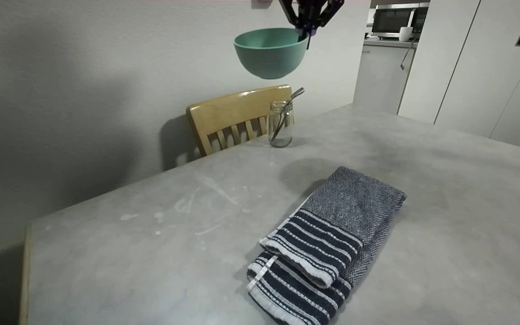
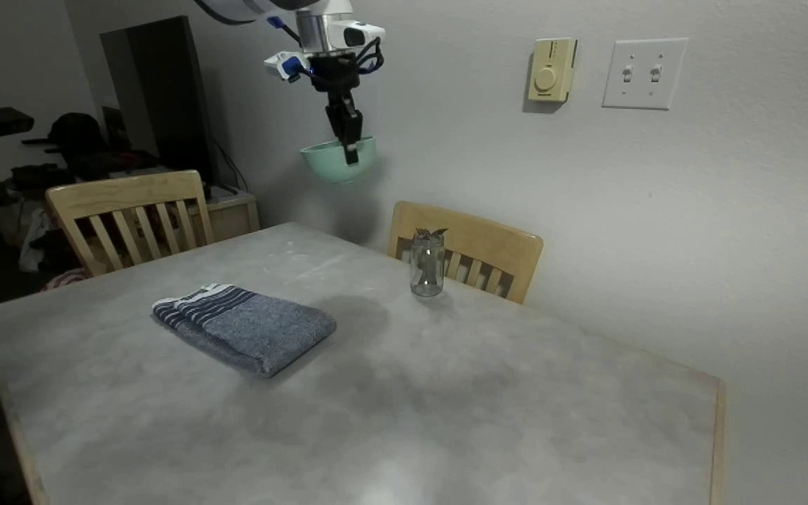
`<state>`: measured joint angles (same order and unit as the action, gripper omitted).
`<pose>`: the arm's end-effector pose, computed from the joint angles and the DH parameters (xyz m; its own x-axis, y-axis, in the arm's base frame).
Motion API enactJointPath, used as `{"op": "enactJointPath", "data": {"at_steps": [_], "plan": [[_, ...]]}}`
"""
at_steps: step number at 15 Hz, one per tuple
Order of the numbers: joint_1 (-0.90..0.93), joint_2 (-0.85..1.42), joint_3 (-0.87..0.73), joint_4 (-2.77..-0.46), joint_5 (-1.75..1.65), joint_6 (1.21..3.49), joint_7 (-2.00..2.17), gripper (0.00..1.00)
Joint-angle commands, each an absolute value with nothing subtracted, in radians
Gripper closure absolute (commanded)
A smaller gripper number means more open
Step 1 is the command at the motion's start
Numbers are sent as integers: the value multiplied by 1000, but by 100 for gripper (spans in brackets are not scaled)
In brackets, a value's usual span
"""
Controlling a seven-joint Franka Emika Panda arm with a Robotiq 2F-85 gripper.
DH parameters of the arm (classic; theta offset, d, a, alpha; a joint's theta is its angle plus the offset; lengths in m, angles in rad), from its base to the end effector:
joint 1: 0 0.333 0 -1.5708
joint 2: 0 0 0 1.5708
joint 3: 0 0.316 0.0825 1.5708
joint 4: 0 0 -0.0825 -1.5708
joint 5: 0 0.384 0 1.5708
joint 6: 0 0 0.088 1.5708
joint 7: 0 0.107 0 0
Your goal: Fold the towel then move the bowl to the right
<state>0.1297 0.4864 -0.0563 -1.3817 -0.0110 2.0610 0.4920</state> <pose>0.7163 0.0599 0.4525 0.9006 -0.3924 0.1867 -0.3886 -0.9196 -0.0583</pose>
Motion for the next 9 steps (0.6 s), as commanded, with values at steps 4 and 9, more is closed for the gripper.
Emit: {"op": "enactJointPath", "data": {"at_steps": [4,9], "plan": [[123,388,-52,-1483,-31,2001,502,95],[119,397,-63,-1496,-39,1993,523,99]]}}
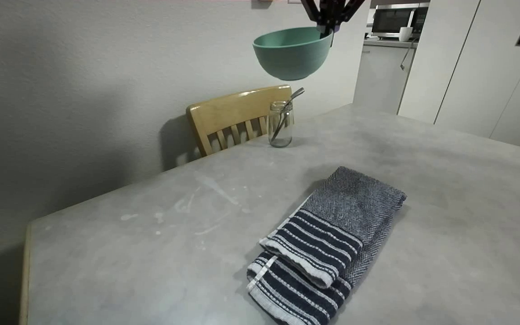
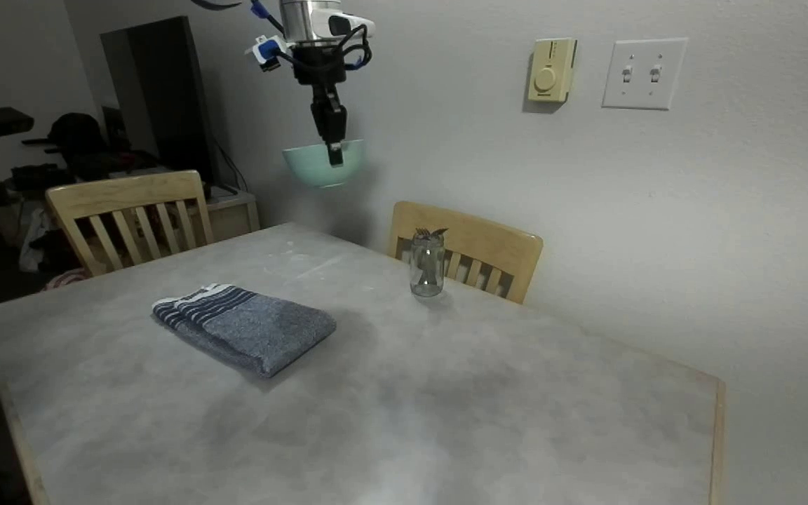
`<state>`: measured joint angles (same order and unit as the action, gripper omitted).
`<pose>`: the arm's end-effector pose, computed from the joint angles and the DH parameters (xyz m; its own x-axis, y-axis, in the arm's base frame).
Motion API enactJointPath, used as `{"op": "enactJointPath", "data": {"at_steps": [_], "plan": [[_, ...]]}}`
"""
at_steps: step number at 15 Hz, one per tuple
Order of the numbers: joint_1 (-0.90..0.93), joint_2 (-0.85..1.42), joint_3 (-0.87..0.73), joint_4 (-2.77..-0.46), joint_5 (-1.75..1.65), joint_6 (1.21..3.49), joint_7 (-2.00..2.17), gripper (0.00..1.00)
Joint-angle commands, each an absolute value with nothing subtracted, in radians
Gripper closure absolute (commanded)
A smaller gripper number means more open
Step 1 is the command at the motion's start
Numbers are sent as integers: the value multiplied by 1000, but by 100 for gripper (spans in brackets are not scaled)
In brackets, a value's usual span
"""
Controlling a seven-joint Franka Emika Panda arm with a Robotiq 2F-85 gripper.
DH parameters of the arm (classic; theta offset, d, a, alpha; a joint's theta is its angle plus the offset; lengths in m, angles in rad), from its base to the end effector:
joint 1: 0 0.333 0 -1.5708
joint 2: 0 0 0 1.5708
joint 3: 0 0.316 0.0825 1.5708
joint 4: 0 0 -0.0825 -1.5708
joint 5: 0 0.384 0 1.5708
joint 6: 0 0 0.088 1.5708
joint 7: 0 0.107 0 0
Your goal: Fold the towel then move the bowl to the right
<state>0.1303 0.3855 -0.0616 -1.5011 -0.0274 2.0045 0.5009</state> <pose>0.6839 0.0514 0.4585 0.9069 -0.4019 0.1270 -0.4035 -0.9149 -0.0135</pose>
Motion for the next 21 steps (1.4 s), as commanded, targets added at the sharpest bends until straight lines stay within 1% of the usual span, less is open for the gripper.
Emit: {"op": "enactJointPath", "data": {"at_steps": [1,15,18,21], "plan": [[114,395,-71,-1507,-40,2002,540,99],[-80,231,-261,-1795,-29,2095,995,99],[-131,252,-273,-1840,33,2138,1083,99],[-181,309,-265,-1878,167,2248,1117,99]]}}
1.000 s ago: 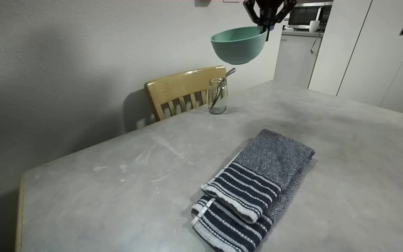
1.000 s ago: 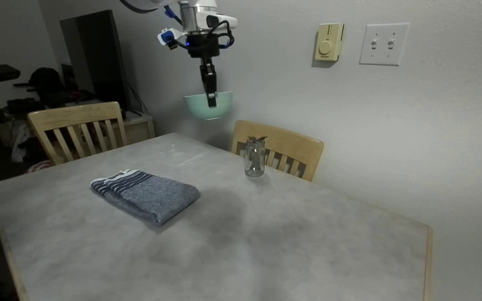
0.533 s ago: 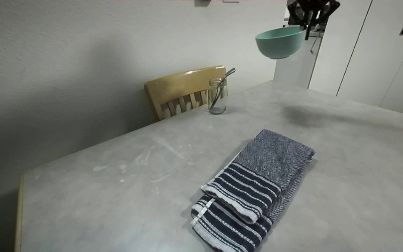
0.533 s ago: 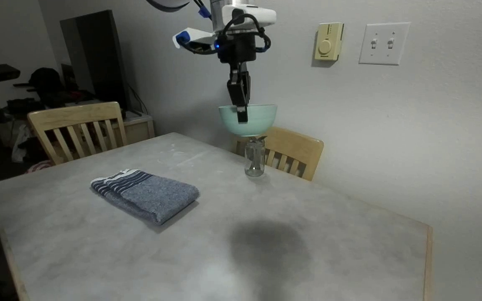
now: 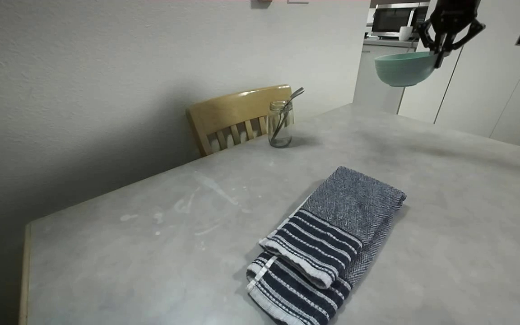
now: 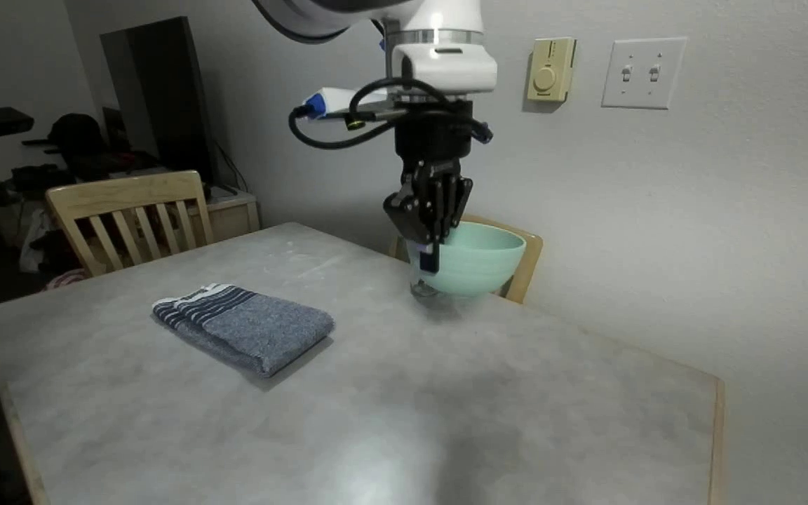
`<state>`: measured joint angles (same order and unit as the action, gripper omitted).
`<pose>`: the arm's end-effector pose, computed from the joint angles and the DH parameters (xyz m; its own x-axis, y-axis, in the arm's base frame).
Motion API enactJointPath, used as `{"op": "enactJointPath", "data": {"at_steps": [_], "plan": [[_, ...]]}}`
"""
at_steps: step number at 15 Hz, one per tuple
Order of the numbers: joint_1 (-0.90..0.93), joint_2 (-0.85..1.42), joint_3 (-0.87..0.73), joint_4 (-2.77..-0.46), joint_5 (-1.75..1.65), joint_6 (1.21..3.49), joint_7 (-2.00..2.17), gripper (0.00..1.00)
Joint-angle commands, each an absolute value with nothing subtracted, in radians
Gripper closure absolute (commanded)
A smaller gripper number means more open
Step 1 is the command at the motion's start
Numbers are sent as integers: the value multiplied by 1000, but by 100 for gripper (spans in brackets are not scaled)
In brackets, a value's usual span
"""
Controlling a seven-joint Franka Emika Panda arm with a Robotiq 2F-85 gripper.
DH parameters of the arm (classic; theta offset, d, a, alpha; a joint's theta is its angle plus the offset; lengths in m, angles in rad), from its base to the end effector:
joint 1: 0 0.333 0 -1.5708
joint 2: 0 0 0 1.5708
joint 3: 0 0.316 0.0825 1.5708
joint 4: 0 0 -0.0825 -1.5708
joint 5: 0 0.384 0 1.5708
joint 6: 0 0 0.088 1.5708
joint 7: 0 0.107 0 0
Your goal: Fold the towel then move the bowl to the right
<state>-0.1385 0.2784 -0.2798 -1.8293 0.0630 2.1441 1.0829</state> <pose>0.5808 -0.2434 0.3911 0.0480 -0.9980 0.0416 -0.9983 -0.0493 -0.0325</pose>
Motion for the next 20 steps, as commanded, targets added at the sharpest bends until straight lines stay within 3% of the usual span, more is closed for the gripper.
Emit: {"op": "enactJointPath", "data": {"at_steps": [1,7,20], "plan": [[-194,333,-261,-1882,218,2294,1119,99],[-199,513,-275,-1793,255,2450,1166,99],[-183,767,-258,-1567,247,2444,1284,99]]}}
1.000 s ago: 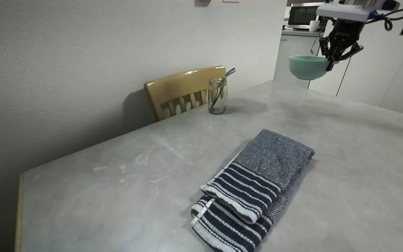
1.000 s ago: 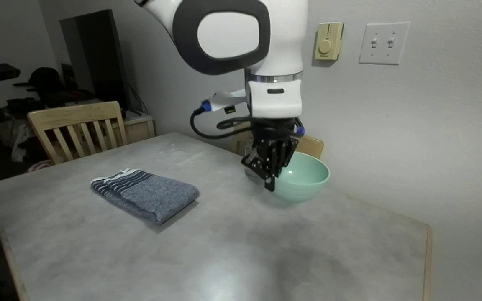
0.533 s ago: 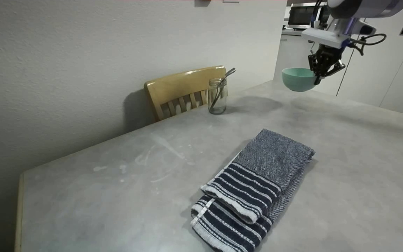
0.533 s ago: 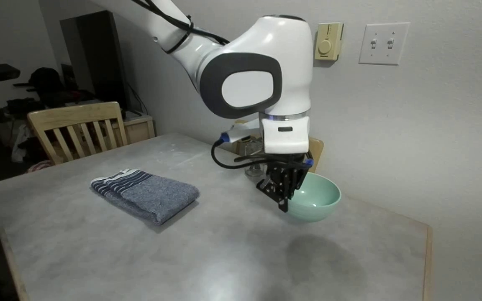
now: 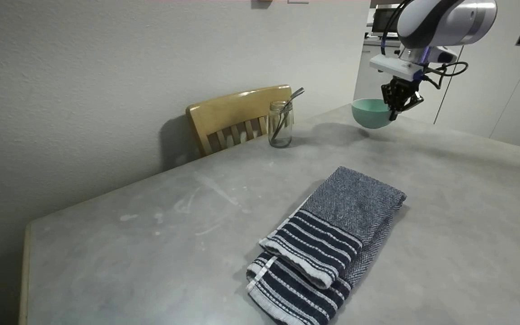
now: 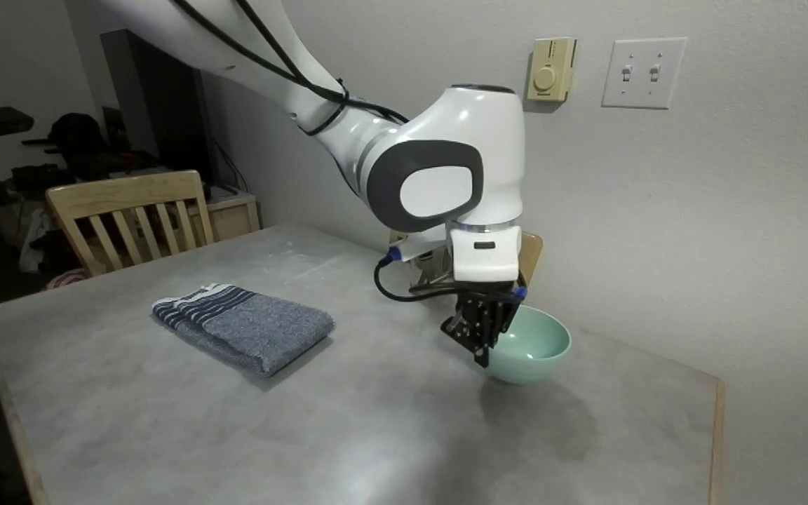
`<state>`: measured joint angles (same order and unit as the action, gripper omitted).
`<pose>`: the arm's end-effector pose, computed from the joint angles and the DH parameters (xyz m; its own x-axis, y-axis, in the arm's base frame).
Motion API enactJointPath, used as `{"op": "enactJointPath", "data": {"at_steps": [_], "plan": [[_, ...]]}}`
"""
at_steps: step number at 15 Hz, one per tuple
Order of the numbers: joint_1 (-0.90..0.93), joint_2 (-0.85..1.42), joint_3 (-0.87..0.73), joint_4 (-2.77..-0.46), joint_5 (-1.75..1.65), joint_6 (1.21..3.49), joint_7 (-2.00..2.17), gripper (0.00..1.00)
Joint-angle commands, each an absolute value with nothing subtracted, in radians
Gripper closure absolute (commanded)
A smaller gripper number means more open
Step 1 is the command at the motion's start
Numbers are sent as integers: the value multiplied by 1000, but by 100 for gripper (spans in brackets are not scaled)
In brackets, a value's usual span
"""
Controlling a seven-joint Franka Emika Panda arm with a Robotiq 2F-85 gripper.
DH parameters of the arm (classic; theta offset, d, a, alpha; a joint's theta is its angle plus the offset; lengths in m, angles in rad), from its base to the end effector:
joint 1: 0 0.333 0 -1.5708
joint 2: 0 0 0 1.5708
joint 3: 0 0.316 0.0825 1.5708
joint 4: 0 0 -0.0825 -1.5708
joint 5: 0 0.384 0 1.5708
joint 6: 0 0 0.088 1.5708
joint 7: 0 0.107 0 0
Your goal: Fold the towel then move the bowl to the right
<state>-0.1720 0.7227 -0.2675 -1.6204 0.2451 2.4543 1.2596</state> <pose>0.6489 -0.2760 0.2243 -0.2313 -0.9721 0.0395 -0.9649 0.2239 -0.1375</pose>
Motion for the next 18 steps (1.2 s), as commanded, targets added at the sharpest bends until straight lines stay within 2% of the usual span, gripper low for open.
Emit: {"op": "enactJointPath", "data": {"at_steps": [1,5,7,13,16,18], "plan": [[-184,778,-258,-1559,248,2442,1291,99],[-186,817,-256,-1536,248,2436,1307,99],[-185,820,-257,-1533,247,2439,1310,69],[-147,740,-277,-1583,216,2456,1318,27],[-88,616,-298,-1646,144,2434,1302,6],[-65,525,-279,-1675,71,2369,1228,0]]}}
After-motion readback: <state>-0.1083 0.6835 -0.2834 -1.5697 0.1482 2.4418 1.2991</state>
